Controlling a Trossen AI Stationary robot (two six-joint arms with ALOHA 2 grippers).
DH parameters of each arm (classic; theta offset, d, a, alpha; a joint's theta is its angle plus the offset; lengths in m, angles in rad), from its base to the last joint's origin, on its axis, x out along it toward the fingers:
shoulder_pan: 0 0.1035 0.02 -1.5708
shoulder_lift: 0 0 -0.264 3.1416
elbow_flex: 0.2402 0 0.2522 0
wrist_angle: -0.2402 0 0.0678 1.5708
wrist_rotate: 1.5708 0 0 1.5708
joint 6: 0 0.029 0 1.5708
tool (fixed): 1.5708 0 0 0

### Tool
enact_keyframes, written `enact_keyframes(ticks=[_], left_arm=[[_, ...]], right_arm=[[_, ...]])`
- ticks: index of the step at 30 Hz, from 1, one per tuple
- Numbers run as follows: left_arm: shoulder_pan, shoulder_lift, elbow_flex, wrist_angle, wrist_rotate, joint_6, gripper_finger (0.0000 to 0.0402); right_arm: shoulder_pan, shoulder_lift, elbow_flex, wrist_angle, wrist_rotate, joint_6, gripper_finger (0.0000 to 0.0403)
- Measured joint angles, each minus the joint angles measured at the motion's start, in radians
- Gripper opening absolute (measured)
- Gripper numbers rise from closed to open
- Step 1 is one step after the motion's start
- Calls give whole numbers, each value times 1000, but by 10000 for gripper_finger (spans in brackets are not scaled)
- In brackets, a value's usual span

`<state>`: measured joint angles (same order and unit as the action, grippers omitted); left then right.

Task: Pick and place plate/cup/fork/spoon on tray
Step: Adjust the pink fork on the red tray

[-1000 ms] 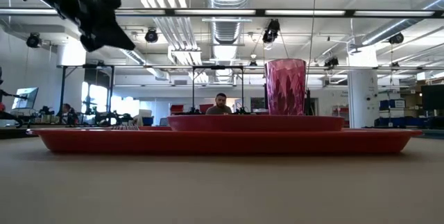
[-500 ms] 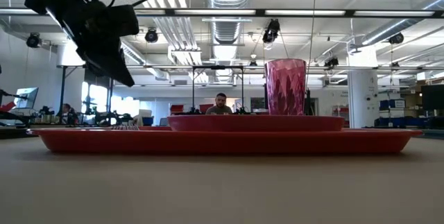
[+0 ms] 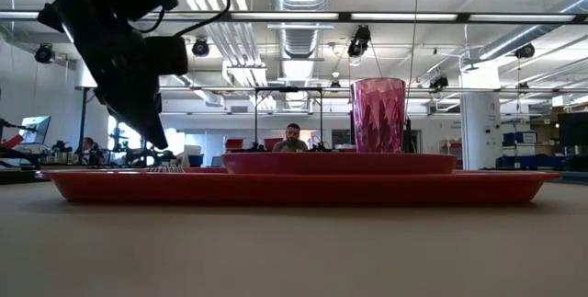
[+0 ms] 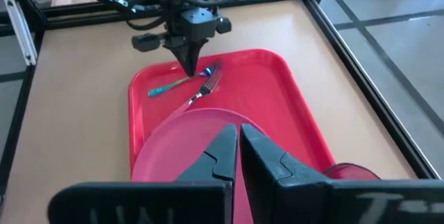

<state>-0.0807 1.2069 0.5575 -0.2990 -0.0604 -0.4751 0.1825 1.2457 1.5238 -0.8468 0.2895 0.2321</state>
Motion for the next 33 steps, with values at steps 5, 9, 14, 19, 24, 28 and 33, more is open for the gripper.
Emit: enact_keyframes(ticks=[5,9,14,19,24,28,33], left_arm=[[0,56,0,0,-17,-18,0],[1,113,0,-7,-98,-18,0],[3,163,28,-3,-158,-4,0],[4,203,48,1,-205,18,0],[25,227,44,-4,-226,19,0],[44,230,47,1,-238,42,0],[64,206,47,3,-263,64,0]], right_arm=[[0,0,0,-7,0,2,8],[0,0,0,-8,0,2,8],[0,0,0,-9,0,2,8],[0,0,0,-9,0,3,8],[0,0,0,-8,0,3,8],[0,0,0,-9,0,3,8],[0,0,0,-9,0,3,8]])
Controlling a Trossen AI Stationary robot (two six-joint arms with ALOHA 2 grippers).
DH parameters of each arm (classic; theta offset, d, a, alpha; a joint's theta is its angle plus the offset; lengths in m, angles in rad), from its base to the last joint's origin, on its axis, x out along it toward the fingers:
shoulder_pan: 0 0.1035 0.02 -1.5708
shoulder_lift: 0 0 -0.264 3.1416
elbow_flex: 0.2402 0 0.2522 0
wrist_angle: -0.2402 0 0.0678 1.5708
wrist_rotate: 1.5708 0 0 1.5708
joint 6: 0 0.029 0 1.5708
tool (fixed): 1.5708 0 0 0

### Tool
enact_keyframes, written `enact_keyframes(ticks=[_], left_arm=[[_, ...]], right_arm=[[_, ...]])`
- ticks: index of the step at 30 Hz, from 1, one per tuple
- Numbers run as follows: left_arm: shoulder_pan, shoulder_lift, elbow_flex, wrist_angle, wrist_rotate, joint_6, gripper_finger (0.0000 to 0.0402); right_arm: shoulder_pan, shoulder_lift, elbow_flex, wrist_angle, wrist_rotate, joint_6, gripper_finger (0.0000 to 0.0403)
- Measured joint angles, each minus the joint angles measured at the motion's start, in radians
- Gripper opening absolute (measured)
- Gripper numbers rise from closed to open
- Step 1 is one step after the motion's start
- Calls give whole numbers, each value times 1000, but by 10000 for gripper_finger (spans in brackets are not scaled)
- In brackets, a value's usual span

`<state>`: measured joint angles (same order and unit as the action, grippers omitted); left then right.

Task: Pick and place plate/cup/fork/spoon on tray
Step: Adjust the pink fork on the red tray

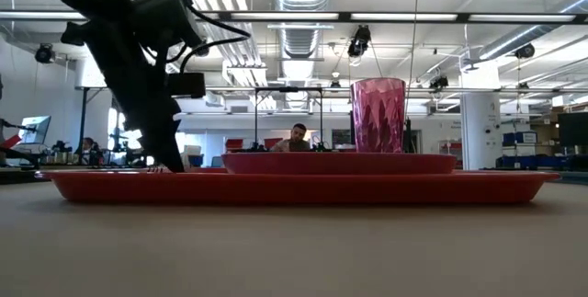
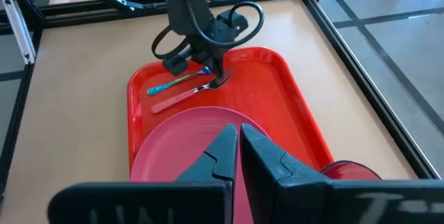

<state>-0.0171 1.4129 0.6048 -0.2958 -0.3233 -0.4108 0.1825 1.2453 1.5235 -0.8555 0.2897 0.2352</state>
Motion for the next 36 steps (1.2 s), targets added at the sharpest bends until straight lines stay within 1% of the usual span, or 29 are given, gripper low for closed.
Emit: enact_keyframes(ticks=[9,15,21,24,27,36], left_arm=[[5,-24,2,1,-17,8,0],[4,-24,3,-14,6,1,0],[4,-25,1,-196,2,-2,0],[4,-26,-2,-228,0,-2,0],[4,-26,2,-230,3,-3,0],[4,-34,45,-148,-31,19,0]], right_arm=[[0,0,0,-1,0,0,8],[0,0,0,-3,0,0,8],[0,0,0,-18,0,12,8],[0,0,0,-38,0,16,8],[0,0,0,-39,0,17,8],[0,0,0,-39,1,17,8]])
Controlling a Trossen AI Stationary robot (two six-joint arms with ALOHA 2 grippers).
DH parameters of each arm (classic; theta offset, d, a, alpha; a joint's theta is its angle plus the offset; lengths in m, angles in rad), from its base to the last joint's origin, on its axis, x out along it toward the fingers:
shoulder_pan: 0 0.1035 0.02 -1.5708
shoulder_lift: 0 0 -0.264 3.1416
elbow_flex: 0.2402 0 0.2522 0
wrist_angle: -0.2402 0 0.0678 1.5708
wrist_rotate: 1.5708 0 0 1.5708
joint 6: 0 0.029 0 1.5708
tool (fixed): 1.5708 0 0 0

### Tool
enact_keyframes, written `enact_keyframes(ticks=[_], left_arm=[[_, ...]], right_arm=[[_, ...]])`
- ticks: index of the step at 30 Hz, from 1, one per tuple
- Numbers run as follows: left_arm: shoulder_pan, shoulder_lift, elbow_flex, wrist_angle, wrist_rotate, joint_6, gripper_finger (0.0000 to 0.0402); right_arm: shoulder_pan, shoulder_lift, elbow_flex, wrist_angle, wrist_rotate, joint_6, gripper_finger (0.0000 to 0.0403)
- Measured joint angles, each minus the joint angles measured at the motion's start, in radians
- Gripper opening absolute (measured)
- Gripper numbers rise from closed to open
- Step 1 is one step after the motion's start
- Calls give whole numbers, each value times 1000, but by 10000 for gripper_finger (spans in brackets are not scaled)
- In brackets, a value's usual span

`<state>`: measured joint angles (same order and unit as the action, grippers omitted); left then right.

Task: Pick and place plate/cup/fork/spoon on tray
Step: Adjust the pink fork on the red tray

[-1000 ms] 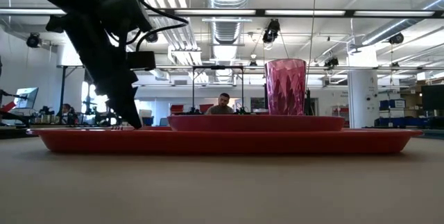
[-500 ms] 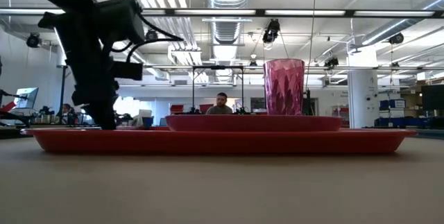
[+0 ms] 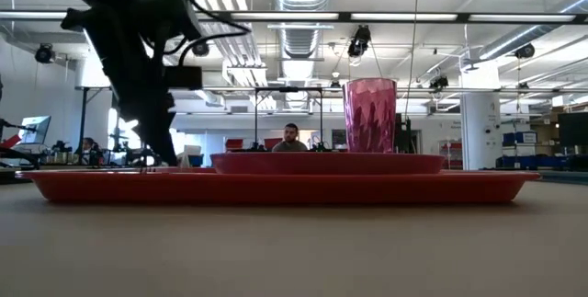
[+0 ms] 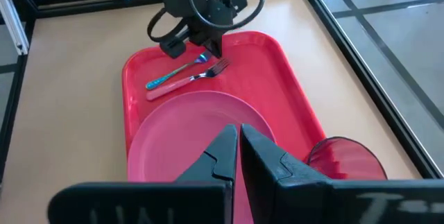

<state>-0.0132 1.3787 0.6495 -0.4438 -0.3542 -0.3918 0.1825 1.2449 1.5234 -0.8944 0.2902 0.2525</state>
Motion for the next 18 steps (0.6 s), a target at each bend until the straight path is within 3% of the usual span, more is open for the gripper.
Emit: enact_keyframes(ticks=[18], left_arm=[[24,-8,10,-27,-67,36,0]], right_arm=[[0,0,0,0,0,0,8]])
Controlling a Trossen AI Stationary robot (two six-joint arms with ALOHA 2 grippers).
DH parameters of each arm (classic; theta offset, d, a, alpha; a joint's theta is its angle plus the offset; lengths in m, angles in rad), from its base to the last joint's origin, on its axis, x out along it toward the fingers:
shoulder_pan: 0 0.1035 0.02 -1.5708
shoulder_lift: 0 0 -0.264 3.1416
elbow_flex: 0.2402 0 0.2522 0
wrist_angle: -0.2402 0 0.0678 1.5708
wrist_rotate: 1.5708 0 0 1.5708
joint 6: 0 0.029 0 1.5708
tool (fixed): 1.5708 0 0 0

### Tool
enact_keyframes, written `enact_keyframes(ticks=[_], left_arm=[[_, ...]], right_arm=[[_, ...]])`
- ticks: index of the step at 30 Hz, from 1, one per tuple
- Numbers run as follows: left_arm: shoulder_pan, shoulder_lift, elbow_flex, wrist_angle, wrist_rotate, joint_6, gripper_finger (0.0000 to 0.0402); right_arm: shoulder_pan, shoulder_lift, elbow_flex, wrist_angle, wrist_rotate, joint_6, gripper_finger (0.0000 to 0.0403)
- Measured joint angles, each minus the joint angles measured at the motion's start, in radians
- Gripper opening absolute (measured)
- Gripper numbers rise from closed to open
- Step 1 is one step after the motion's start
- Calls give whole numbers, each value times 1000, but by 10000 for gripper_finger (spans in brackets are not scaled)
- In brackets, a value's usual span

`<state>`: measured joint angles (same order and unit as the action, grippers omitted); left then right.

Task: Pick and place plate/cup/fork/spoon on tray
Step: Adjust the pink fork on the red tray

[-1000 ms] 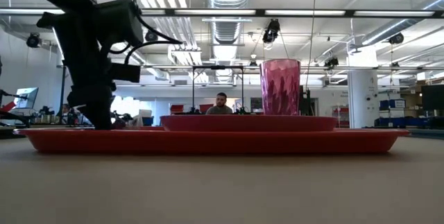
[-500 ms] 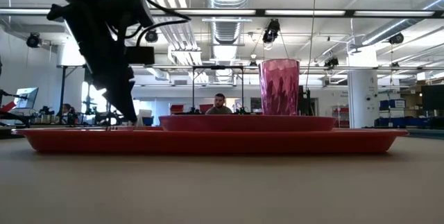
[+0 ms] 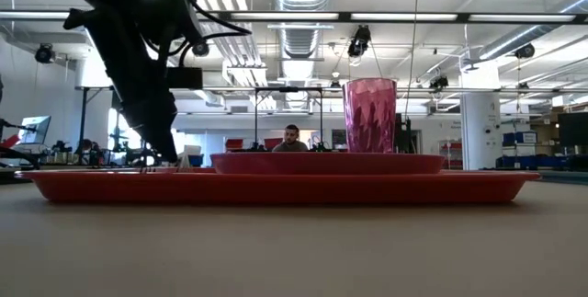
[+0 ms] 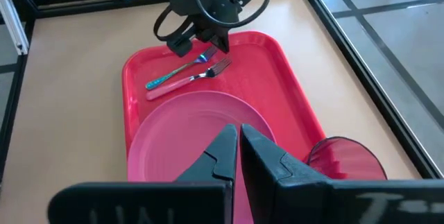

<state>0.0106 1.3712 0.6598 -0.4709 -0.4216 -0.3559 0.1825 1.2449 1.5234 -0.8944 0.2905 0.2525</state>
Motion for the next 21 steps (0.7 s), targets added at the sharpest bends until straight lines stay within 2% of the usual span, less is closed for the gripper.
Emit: enact_keyframes(ticks=[3,14,21], left_arm=[[24,0,-2,1,49,23,0],[90,2,-4,47,95,87,0],[101,2,-5,41,63,110,0]], right_arm=[[0,0,0,0,0,-1,8],[0,0,0,0,0,-1,8],[0,0,0,0,0,-1,8]])
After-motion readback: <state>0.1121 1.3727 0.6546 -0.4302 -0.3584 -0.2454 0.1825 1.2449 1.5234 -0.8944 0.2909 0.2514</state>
